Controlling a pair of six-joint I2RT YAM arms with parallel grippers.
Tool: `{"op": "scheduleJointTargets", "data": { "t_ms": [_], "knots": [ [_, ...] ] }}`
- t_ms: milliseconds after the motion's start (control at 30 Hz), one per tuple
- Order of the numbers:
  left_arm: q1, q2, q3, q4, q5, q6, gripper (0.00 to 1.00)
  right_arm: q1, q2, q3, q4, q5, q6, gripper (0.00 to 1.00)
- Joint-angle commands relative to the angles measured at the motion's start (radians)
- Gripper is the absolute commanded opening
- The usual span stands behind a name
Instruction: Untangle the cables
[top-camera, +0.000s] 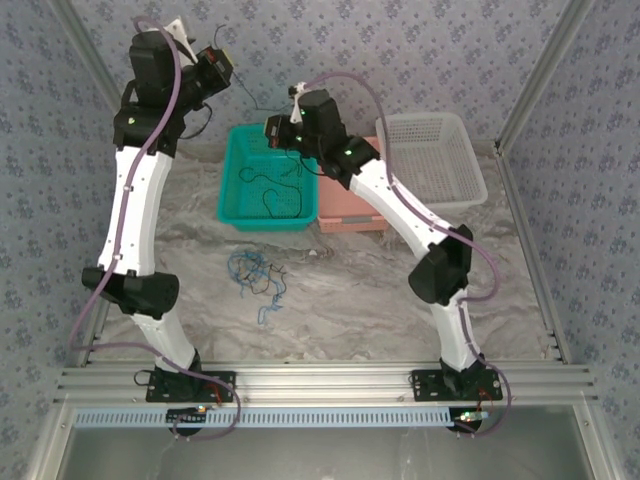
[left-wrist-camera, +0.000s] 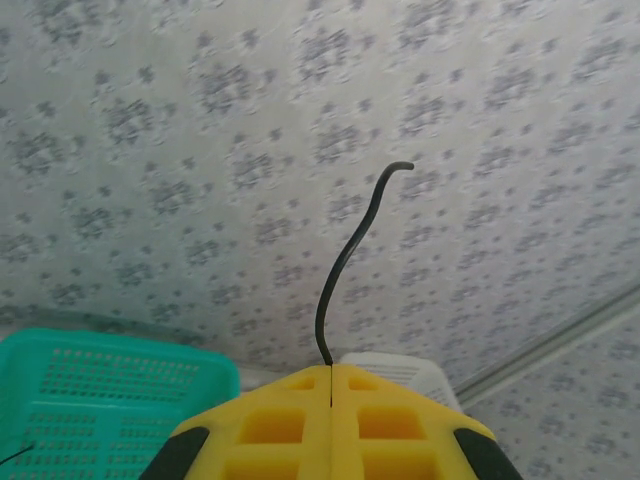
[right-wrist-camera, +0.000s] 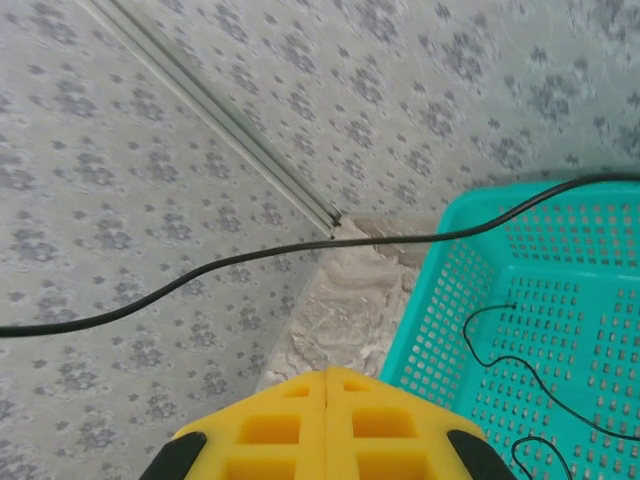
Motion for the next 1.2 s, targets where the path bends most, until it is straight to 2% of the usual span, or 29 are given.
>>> {"op": "scheduleJointTargets", "data": {
  "t_ms": [0,167,233,367,500,700,967,1067,1133,1167],
  "knots": [
    [0.01,0.013,-0.069,0.096,-0.011,0.04,0.0,-0.013,0.102,0.034,-0.068,-0.042,0.055,0.0],
    [0.024,0.075,-0.15,0.137,-0.003,0.047,0.0,-0.046,0.208,0.058,-0.102,-0.068,0.118,0.0],
    [0.026,0.109,-0.167,0.148,-0.003,0.052,0.0,-0.053,0.235,0.079,-0.14,-0.076,0.121,0.13],
    [0.033,0.175,-0.174,0.156,-0.012,0.056,0.0,-0.049,0.219,0.083,-0.222,-0.024,0.085,0.46],
    [0.037,0.236,-0.168,0.159,-0.029,0.062,0.0,-0.041,0.149,0.044,-0.304,0.072,0.065,0.61],
    [0.043,0.302,-0.156,0.129,-0.088,0.065,0.0,-0.017,0.01,-0.077,-0.334,0.203,0.027,0.67],
    [0.043,0.302,-0.206,0.135,-0.132,0.06,0.0,0.001,-0.033,-0.079,-0.412,0.339,-0.054,0.72],
    [0.043,0.299,-0.212,0.133,-0.141,0.065,0.0,0.01,-0.024,-0.06,-0.431,0.34,-0.07,0.75],
    [0.043,0.301,-0.208,0.127,-0.144,0.068,0.0,0.004,-0.017,-0.055,-0.428,0.266,-0.07,0.78],
    [0.043,0.304,-0.206,0.121,-0.145,0.071,0.0,-0.009,-0.011,-0.054,-0.406,0.181,-0.071,0.78]
  ]
}}
